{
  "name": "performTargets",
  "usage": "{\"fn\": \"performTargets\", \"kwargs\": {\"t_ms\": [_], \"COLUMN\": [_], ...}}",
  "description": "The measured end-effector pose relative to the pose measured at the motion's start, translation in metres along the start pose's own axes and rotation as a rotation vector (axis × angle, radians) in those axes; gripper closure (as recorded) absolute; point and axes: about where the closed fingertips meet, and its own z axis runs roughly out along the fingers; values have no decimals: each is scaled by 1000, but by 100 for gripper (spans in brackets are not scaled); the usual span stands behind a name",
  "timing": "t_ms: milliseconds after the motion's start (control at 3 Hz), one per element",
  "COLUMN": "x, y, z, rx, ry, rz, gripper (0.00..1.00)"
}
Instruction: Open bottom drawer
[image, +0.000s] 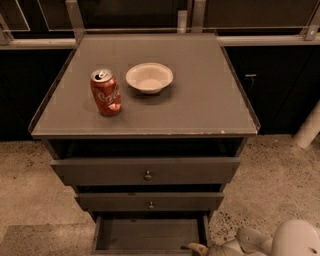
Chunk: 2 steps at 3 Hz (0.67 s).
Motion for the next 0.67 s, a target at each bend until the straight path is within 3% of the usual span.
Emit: {"fn": "performTargets", "kwargs": {"t_ms": [333,667], "x": [-15,-15], "y": [12,30], "z": [-23,-60], "rx": [95,222], "ry": [28,60], "rz": [-7,6], "gripper": [0,0]}}
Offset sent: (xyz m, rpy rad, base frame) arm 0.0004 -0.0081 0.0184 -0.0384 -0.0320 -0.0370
